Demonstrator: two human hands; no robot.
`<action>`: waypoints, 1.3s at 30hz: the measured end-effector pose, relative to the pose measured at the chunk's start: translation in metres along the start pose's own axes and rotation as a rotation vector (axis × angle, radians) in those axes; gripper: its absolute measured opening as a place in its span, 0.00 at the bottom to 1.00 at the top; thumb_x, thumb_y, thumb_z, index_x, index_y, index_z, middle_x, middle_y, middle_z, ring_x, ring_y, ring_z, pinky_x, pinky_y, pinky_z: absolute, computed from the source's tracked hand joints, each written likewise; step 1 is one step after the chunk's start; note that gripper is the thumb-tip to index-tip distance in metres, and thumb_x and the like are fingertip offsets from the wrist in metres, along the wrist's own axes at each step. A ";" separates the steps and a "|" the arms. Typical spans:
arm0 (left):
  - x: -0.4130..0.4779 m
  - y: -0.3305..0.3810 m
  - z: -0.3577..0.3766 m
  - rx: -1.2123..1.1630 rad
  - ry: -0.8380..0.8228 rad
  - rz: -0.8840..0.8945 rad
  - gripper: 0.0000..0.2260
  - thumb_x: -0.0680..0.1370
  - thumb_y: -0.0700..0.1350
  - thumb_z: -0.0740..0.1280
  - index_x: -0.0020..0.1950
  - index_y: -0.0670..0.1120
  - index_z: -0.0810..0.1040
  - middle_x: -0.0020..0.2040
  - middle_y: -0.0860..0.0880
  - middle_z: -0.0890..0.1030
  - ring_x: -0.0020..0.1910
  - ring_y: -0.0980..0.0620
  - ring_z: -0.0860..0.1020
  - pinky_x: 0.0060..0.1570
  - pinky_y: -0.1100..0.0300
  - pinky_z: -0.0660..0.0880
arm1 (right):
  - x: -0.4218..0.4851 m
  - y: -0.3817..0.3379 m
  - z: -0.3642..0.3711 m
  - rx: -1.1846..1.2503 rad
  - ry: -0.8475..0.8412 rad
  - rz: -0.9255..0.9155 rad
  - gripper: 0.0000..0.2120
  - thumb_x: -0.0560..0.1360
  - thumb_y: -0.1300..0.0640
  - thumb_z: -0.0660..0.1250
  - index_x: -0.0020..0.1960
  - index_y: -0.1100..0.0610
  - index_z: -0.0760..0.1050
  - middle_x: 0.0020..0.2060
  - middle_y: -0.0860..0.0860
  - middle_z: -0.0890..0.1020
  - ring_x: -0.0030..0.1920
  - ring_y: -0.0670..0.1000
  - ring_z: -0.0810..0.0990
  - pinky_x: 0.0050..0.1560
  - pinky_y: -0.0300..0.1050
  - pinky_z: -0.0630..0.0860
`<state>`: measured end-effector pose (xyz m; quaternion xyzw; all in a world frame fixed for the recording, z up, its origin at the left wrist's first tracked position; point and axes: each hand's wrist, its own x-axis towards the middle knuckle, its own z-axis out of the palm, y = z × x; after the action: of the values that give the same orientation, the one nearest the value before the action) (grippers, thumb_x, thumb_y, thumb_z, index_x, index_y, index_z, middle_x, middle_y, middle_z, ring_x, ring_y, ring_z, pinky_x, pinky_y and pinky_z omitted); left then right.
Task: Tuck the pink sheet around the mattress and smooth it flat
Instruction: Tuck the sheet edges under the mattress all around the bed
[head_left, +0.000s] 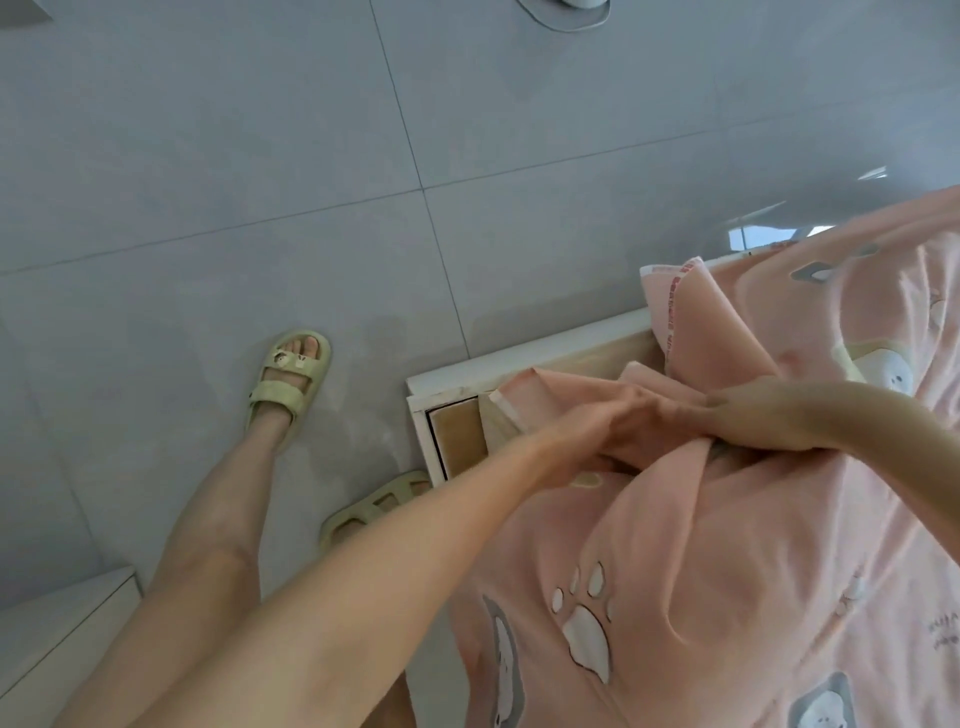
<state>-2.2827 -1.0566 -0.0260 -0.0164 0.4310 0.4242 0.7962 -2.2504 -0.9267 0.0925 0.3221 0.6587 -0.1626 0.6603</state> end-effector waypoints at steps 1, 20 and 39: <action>0.002 -0.003 0.016 0.003 -0.123 -0.026 0.19 0.79 0.58 0.57 0.66 0.51 0.72 0.60 0.52 0.78 0.63 0.51 0.73 0.69 0.53 0.66 | -0.004 0.008 0.000 0.009 0.000 -0.024 0.38 0.68 0.25 0.40 0.73 0.41 0.58 0.72 0.50 0.66 0.72 0.54 0.61 0.73 0.48 0.54; -0.108 -0.062 -0.043 -0.465 0.096 -0.189 0.23 0.79 0.61 0.53 0.51 0.49 0.83 0.48 0.47 0.83 0.44 0.52 0.82 0.43 0.61 0.78 | 0.068 -0.052 -0.022 0.114 0.010 0.013 0.28 0.81 0.42 0.50 0.76 0.57 0.56 0.75 0.55 0.58 0.75 0.55 0.57 0.71 0.44 0.53; -0.035 -0.028 -0.147 0.000 0.460 -0.100 0.25 0.80 0.61 0.51 0.44 0.45 0.78 0.39 0.47 0.82 0.38 0.51 0.77 0.38 0.58 0.73 | 0.155 -0.091 0.030 -0.072 0.649 -0.246 0.24 0.81 0.43 0.46 0.55 0.48 0.80 0.56 0.49 0.81 0.58 0.53 0.74 0.59 0.50 0.63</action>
<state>-2.3719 -1.1548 -0.1035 -0.1339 0.5999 0.3691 0.6971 -2.2732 -0.9806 -0.0805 0.2517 0.8736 -0.1069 0.4027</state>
